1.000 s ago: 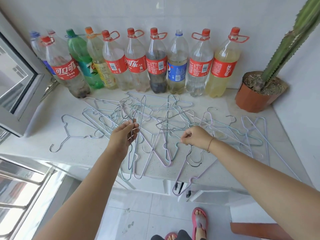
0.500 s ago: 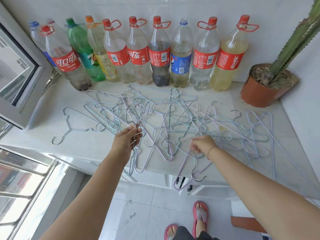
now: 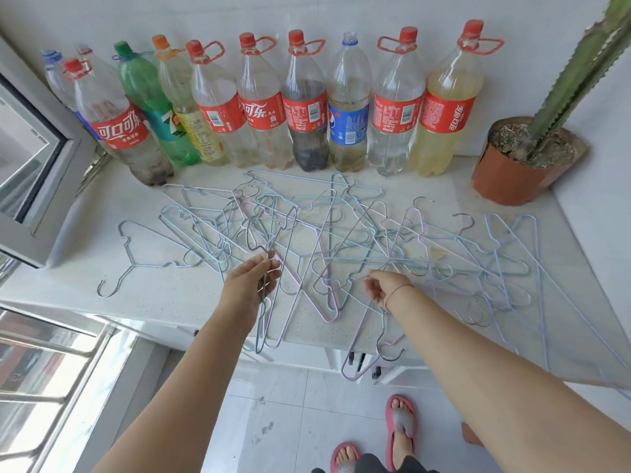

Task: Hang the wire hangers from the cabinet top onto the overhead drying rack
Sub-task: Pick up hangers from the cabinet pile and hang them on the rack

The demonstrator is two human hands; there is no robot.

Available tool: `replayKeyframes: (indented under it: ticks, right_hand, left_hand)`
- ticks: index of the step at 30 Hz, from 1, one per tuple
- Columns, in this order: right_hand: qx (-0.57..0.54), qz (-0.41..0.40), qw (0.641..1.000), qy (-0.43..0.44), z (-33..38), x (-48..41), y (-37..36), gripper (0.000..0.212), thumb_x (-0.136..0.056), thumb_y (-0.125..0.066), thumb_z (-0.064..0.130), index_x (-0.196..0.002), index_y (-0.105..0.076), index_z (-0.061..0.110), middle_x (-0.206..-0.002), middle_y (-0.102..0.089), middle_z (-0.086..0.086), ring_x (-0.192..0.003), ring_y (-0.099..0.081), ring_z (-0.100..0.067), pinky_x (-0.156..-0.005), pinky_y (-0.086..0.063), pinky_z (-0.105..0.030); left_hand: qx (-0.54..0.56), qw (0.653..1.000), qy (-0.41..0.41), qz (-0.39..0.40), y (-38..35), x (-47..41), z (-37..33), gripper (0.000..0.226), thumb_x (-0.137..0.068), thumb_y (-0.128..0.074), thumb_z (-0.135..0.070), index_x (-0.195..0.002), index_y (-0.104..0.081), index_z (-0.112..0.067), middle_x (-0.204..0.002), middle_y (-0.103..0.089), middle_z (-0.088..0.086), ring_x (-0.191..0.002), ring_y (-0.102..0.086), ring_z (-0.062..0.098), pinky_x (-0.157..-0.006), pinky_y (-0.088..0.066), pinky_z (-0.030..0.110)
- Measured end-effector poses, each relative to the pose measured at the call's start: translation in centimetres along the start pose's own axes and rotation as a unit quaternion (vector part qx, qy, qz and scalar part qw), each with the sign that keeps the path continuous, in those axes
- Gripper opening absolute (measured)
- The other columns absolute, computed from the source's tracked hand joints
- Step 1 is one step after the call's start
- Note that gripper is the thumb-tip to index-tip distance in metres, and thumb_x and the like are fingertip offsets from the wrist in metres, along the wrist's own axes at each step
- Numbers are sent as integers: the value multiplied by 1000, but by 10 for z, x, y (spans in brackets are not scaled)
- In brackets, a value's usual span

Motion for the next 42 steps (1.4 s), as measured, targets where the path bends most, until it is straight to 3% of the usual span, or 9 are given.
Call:
replayKeyframes:
  ticks: [4, 7, 17, 21, 26, 32, 35, 38, 42]
  right_hand:
    - [-86, -4, 996, -8, 0, 14, 0, 20, -84, -50, 12, -64, -49, 12, -53, -61, -3, -48, -57, -11, -48, -44, -18]
    - [-95, 22, 995, -8, -2, 20, -1, 17, -85, -50, 14, -68, -51, 14, -71, -57, -2, -61, -52, -12, -61, -39, -24]
    - [-76, 92, 992, 49, -1, 28, -5, 20, -91, -54, 20, -72, -57, 18, -54, -61, 9, -62, -46, -9, -64, -35, -25]
    - [48, 86, 989, 112, 6, 33, 1, 16, -90, -54, 18, -76, -58, 19, -73, -60, 2, -72, -52, -10, -69, -36, -26]
    - [359, 60, 906, 218, 6, 27, 16, 23, -84, -59, 10, -106, -65, 7, -91, -60, 1, -85, -56, -11, -77, -44, -21]
    - [567, 51, 782, 252, -6, 32, 23, 10, -73, -67, 22, -80, -74, 19, -72, -61, 12, -83, -61, -14, -78, -50, -27]
    - [620, 17, 735, 275, -13, 39, 18, 11, -75, -67, 31, -82, -72, 25, -82, -52, 12, -91, -56, -13, -80, -44, -26]
    - [624, -11, 726, 289, -19, 40, 16, 8, -79, -65, 28, -82, -71, 24, -96, -59, 5, -98, -56, -16, -88, -42, -30]
    - [597, -14, 740, 310, -19, 46, 17, 6, -80, -64, 19, -80, -69, 15, -79, -56, 11, -91, -60, -17, -90, -43, -32]
  left_hand:
    - [-5, 1000, -3, 7, -1, -2, 1, 16, -92, -51, -6, -87, -64, -15, -69, -68, -7, -62, -62, 7, -63, -47, 18]
    - [-4, 1000, -3, 14, -3, -2, 1, 16, -92, -51, -6, -86, -64, -15, -69, -68, -7, -62, -62, 7, -62, -47, 18]
    - [-7, 999, 32, 24, -8, -4, 11, 13, -92, -53, -5, -86, -61, -13, -71, -70, -6, -62, -61, 8, -61, -48, 18]
    - [-8, 999, 46, 23, -16, -1, 17, 13, -90, -55, -5, -82, -62, -13, -77, -69, -2, -65, -61, 11, -66, -47, 22]
    - [-11, 999, 40, 24, -17, -2, 18, 13, -92, -54, -7, -88, -65, -12, -79, -68, -1, -67, -61, 12, -66, -47, 23]
    - [-14, 999, 37, 14, -10, -3, 17, 12, -92, -53, -7, -86, -62, -14, -84, -65, 1, -73, -59, 13, -70, -46, 23]
    - [-14, 999, 36, 14, -8, -3, 19, 12, -93, -52, -7, -87, -61, -14, -86, -64, 1, -74, -58, 14, -70, -45, 23]
    - [-13, 999, 33, 14, -6, -2, 20, 11, -93, -53, -8, -89, -62, -14, -86, -64, 1, -74, -59, 14, -70, -45, 23]
    - [-8, 1000, 29, 5, -5, -1, 20, 13, -92, -53, -8, -87, -63, -15, -82, -66, 0, -72, -59, 13, -70, -45, 23]
Point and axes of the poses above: each hand's wrist, its own x-axis away from the middle knuckle, its own y-axis out of the back of the hand, z = x × y, the point moved 1 cm from there along -x, towards the middle knuckle
